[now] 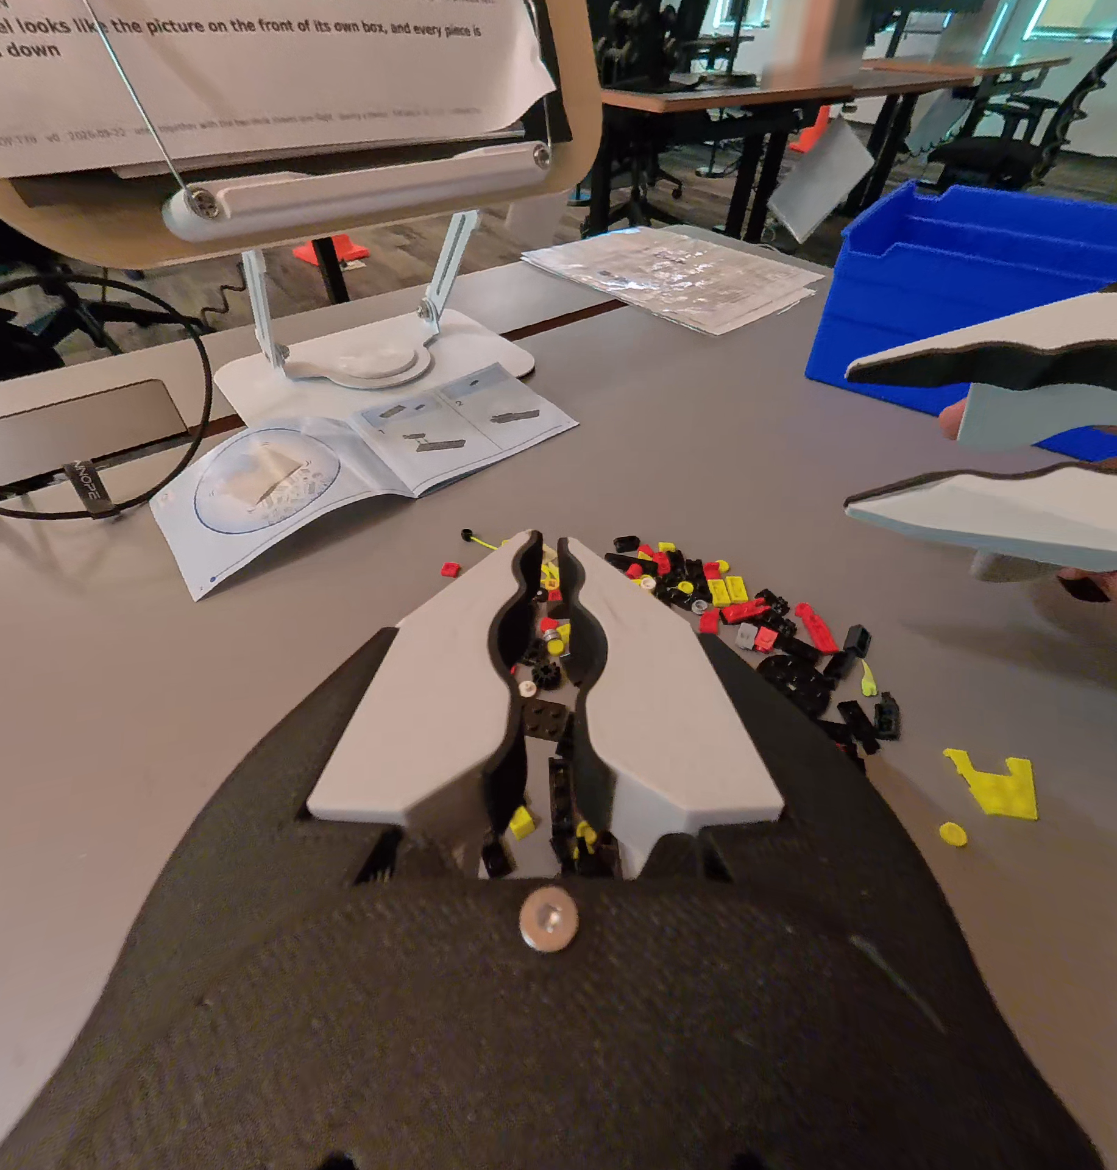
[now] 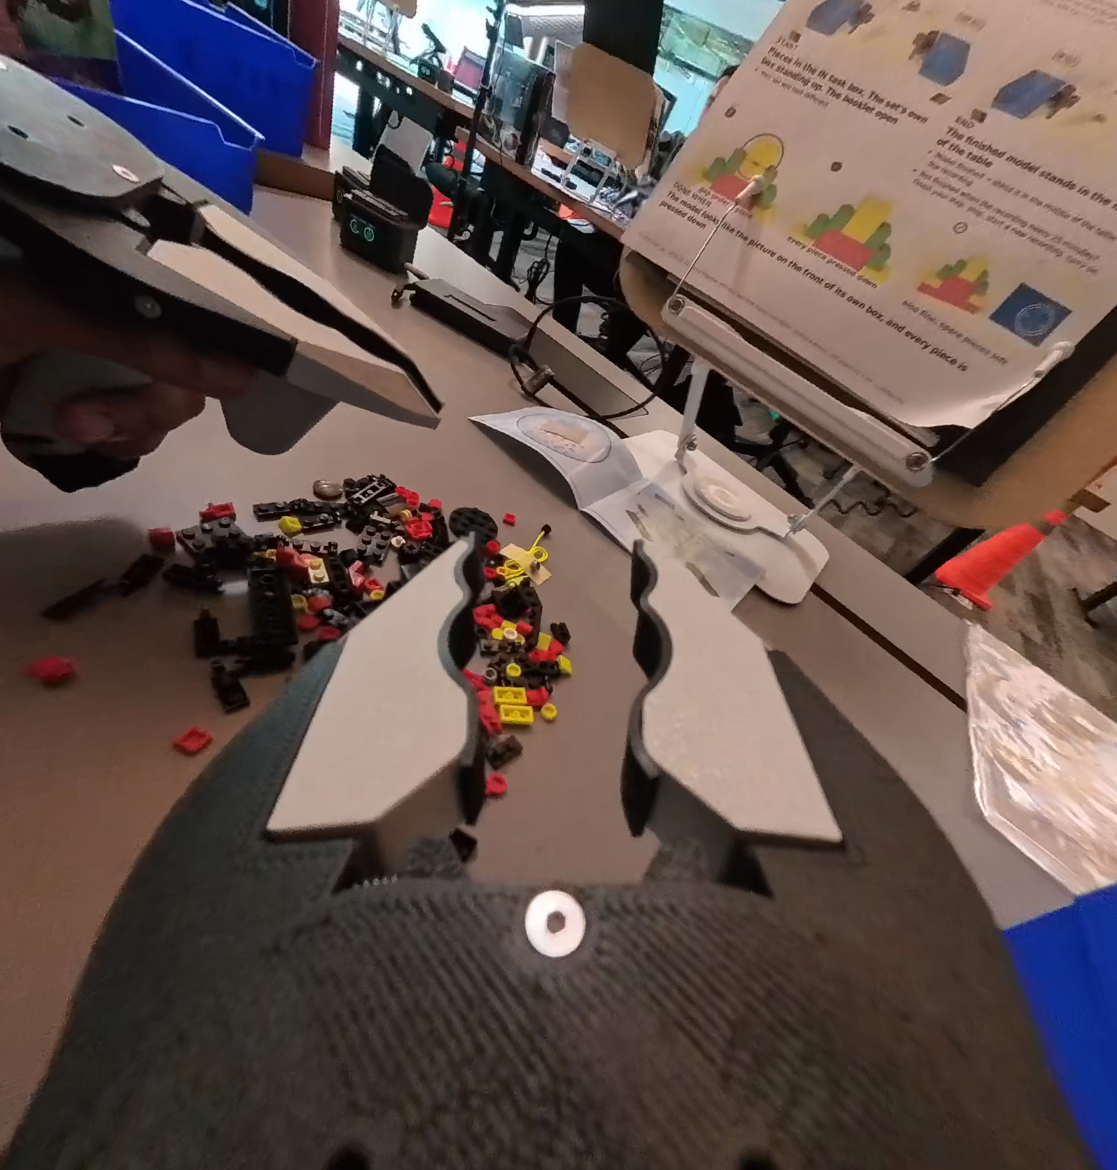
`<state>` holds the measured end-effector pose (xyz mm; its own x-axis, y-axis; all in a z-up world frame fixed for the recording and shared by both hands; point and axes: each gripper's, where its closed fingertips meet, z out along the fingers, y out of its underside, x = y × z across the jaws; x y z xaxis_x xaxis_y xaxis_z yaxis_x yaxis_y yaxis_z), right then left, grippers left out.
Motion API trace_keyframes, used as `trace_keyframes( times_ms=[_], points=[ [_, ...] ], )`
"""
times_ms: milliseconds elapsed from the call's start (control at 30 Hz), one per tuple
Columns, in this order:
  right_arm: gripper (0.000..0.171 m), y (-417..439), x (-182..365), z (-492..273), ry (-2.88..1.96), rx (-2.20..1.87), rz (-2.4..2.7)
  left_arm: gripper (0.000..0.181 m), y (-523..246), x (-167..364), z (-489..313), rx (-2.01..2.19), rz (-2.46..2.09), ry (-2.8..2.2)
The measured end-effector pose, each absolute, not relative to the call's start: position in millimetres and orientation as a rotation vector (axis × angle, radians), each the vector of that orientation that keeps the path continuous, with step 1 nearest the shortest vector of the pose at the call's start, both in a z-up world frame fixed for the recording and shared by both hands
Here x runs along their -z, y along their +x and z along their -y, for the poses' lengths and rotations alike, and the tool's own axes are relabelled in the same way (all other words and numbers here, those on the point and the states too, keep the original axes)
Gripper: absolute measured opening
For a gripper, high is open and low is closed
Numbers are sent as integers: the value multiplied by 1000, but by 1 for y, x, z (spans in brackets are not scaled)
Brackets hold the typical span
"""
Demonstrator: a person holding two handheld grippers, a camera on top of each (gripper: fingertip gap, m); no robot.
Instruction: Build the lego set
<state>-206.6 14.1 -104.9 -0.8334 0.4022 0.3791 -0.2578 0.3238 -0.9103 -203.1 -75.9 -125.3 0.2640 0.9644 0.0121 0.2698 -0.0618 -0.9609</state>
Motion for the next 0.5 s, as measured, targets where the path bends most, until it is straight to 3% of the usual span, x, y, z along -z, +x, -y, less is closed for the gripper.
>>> trace_keyframes(
  times_ms=[133,500],
  points=[
    [46,-204,106,-18,-200,-1587,2067,0,-198,125,69,-910,1163,-1579],
    [10,-202,110,-22,-272,-1670,2141,0,-203,135,52,-876,1134,-1646]
  ],
)
